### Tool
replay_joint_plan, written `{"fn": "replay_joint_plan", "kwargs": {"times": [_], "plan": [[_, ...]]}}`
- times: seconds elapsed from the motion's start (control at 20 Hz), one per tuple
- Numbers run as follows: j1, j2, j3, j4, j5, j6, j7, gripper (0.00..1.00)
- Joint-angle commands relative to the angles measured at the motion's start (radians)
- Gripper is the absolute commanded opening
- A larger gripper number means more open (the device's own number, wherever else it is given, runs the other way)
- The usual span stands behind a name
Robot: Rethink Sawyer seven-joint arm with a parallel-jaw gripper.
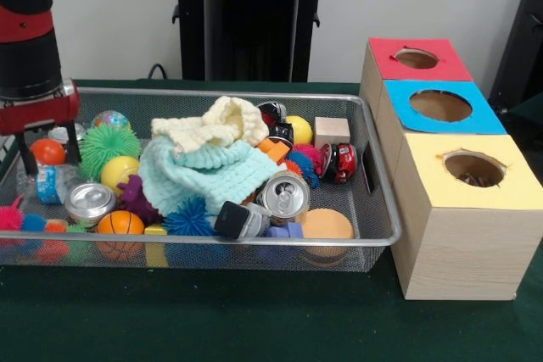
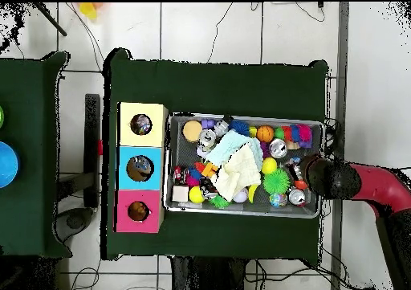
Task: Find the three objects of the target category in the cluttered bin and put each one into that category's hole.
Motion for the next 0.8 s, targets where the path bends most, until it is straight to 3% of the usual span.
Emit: {"fn": "replay_joint_plan", "kwargs": {"times": [0.05,0.25,0.35,0.6,0.8], "plan": [[-0.019,-0.063,0.058,0.114,-0.006,0.098,-0.361,1.00],[-0.047,-0.110,0.071,0.161,0.011,0.105,-0.364,1.00],[-0.042,-0.070,0.073,0.138,-0.004,0.092,-0.367,1.00],[-0.010,0.106,0.088,0.046,-0.086,-0.013,-0.411,1.00],[-0.004,0.107,0.108,0.060,-0.106,0.010,-0.475,1.00]]}}
